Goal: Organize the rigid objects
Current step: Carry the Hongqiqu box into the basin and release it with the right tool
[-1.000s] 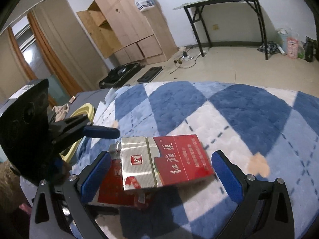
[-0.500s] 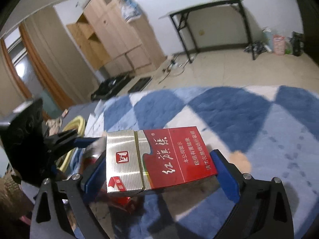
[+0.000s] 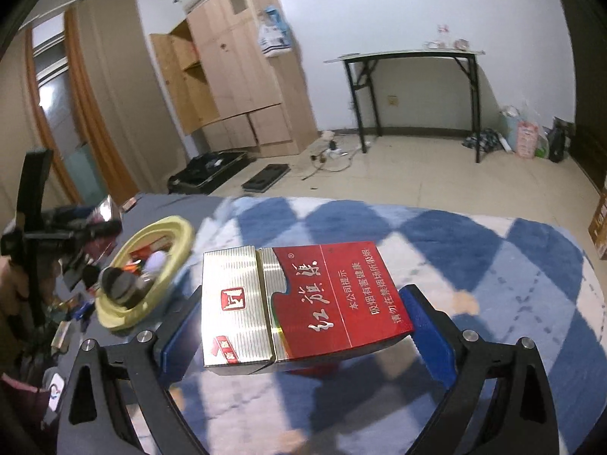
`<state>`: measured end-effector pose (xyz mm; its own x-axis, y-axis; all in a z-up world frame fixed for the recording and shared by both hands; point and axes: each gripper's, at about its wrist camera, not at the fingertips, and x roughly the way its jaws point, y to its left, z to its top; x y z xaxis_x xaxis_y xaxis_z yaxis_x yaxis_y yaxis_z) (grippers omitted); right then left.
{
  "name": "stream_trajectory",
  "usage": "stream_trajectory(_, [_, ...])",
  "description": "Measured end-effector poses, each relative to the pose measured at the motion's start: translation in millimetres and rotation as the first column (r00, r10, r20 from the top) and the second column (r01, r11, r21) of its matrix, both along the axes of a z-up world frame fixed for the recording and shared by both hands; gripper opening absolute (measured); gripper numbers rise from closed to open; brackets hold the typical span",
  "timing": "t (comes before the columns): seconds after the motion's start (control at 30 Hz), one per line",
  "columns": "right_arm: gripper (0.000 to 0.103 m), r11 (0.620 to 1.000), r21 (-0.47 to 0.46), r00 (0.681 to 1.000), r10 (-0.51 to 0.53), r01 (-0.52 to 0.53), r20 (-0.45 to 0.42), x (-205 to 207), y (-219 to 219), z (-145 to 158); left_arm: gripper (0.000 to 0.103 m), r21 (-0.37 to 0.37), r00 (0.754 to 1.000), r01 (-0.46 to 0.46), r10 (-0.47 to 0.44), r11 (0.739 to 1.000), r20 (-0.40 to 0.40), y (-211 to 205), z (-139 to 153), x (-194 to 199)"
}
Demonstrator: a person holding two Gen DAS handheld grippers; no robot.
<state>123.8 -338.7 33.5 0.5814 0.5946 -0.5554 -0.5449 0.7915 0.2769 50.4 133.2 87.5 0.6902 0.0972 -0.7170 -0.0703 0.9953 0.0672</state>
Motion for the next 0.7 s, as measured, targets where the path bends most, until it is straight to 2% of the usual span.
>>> stream_trajectory(0.07, [0.098,1.0,-0.008,1.0,0.027,-0.027,0.009,-14.6,13.6,6.5,0.095,-0.013,1.0,-0.022,0.022,1.0,0.011,4.5,1.5,-10.8])
stream_trajectory(0.17, [0.098,0.998,-0.018,0.998,0.055,-0.055,0.016,-28.6,32.5,14.4,0.095,-0.037,1.0,-0.004,0.005,0.999,0.028,-0.6,1.2,-20.6])
stream_trajectory(0.33, [0.098,0.996,-0.026,0.996,0.088,-0.088,0.013,-42.0,65.9,27.4,0.095,-0.069,0.998,-0.04,0.043,0.997,0.037,7.1,-3.0,-13.6])
stream_trajectory(0.5, [0.098,0.99,-0.033,0.991,0.135,-0.135,-0.011,-33.8,114.8,18.9,0.095,-0.077,0.998,-0.063,0.065,0.995,0.027,23.2,-7.3,-1.5])
stream_trajectory(0.7, [0.098,0.971,-0.066,0.973,0.224,-0.228,-0.06,-18.0,194.8,-10.3,0.095,-0.014,0.991,-0.137,0.137,0.991,0.0,70.9,-31.3,31.3])
